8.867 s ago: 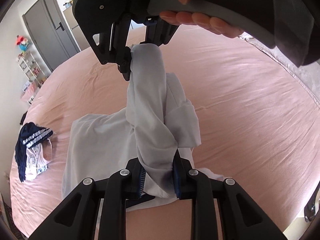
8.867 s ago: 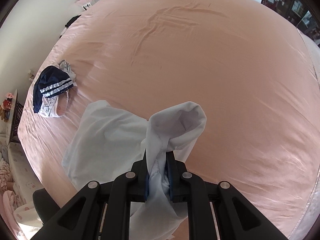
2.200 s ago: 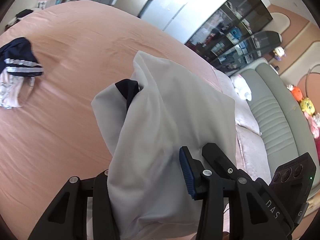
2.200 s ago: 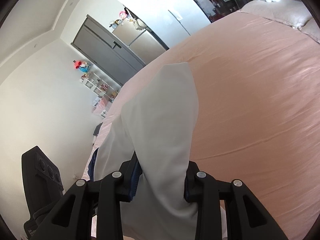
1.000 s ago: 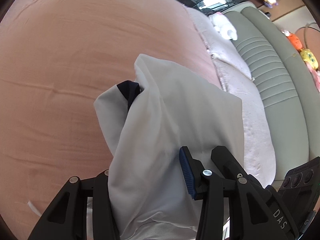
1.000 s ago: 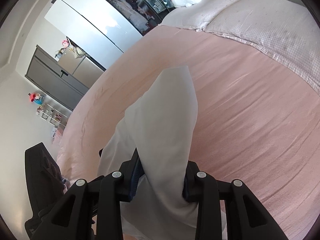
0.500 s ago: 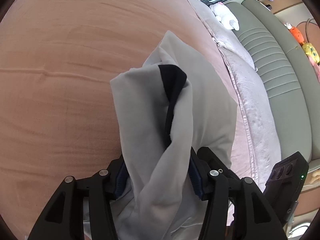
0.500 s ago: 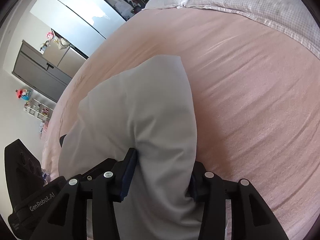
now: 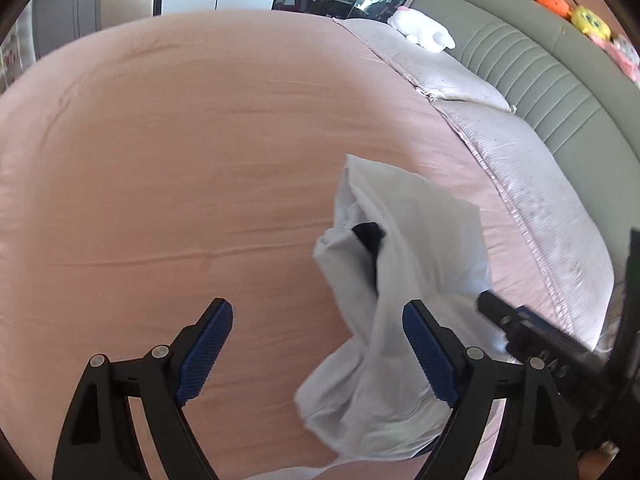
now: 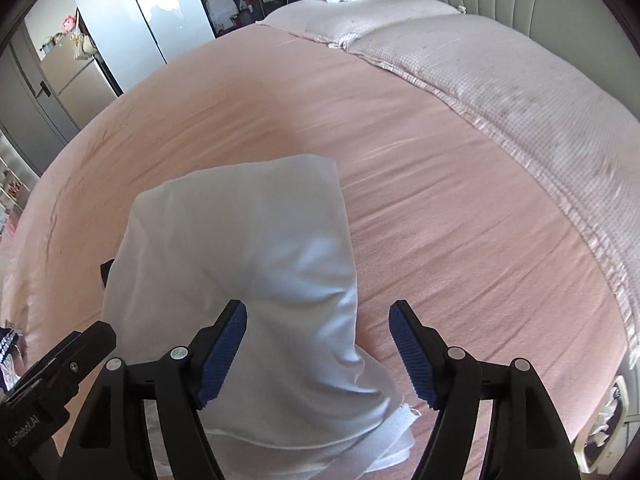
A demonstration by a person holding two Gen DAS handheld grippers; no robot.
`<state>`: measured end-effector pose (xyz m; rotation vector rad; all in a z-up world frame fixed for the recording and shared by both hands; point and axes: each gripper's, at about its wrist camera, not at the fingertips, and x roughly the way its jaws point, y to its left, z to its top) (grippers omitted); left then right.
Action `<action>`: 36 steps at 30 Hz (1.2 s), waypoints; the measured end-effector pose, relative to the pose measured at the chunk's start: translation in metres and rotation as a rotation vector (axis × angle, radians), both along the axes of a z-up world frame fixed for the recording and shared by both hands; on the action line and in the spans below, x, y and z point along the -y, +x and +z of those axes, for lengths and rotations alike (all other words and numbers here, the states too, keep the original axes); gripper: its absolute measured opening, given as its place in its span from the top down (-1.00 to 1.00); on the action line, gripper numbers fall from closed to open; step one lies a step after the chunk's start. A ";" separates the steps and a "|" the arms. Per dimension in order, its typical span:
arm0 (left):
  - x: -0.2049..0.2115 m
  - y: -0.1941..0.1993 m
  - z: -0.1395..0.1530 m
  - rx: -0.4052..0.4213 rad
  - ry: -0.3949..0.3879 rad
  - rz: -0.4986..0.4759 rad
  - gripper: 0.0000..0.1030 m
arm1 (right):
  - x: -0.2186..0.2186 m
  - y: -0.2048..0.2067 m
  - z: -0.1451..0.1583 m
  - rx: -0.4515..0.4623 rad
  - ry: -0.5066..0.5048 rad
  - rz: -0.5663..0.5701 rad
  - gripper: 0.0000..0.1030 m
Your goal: Fold clothes
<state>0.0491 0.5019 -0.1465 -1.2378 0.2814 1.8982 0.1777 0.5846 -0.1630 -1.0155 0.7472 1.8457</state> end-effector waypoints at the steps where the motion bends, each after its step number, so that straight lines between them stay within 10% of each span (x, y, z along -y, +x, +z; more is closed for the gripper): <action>1: 0.007 0.000 0.003 -0.007 -0.004 0.001 -0.70 | 0.005 -0.003 0.006 0.014 0.016 0.014 -0.44; 36: 0.085 0.047 0.074 -0.145 -0.052 -0.017 -0.70 | 0.143 -0.015 0.103 0.207 0.143 0.251 -0.51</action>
